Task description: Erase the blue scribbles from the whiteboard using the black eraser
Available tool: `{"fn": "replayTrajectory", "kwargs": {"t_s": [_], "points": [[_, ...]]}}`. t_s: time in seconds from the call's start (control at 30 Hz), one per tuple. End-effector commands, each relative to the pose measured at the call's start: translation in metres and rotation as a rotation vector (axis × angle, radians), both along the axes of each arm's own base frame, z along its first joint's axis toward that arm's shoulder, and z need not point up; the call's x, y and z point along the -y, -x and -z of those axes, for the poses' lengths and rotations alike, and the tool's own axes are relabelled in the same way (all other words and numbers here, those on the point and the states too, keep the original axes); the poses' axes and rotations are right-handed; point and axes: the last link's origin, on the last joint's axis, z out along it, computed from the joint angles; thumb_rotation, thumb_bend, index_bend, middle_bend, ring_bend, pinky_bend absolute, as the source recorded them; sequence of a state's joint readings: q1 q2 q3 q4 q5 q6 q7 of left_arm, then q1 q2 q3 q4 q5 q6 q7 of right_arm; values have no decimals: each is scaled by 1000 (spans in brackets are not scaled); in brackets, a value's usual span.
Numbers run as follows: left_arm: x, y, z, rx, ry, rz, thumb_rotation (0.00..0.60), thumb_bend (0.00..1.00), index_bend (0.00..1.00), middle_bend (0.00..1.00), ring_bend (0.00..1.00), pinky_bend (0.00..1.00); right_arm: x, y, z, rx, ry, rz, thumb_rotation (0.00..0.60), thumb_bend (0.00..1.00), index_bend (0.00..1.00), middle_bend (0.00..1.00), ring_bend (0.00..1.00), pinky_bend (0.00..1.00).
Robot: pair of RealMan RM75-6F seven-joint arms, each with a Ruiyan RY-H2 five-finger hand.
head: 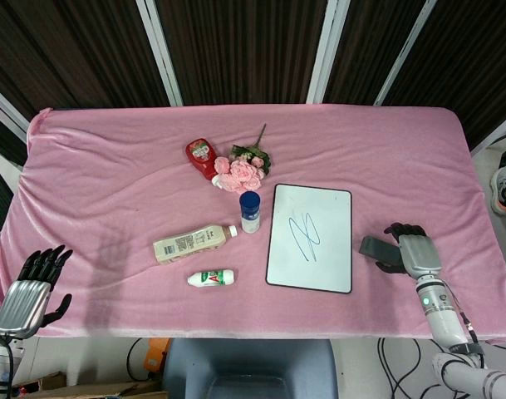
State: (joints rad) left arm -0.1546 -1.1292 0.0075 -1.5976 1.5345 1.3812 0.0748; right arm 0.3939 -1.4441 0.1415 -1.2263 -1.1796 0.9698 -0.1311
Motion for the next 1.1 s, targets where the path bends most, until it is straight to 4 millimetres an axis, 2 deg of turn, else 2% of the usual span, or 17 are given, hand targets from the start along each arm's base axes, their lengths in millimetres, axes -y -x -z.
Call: {"fn": "replayTrajectory", "kwargs": {"t_s": [0.03,0.8,0.87,1.0,1.1], "points": [[0,0,1,-2,2,1,600,405,0,17,0,47,0,0,0,0,1,1,600,350,418,314,227,274],[1,-1,3,-9,10,0,600,406,0,18,0,46,7,-5,10,-9,6,-2,600,368,547,409,333,415],[1,-1,3,-8,10,2,600,407,0,18,0,47,7,-5,12,-20,6,-4,600,368,577,433,358,448],[2,-1,2,-6,11,4,600,406,0,18,0,46,9,-5,14,-47,3,1,600,379,643,487,422,628],[2,-1,2,-4,10,6,600,406,0,18,0,46,9,-5,16,-61,3,4,600,394,690,529,481,700]]}}
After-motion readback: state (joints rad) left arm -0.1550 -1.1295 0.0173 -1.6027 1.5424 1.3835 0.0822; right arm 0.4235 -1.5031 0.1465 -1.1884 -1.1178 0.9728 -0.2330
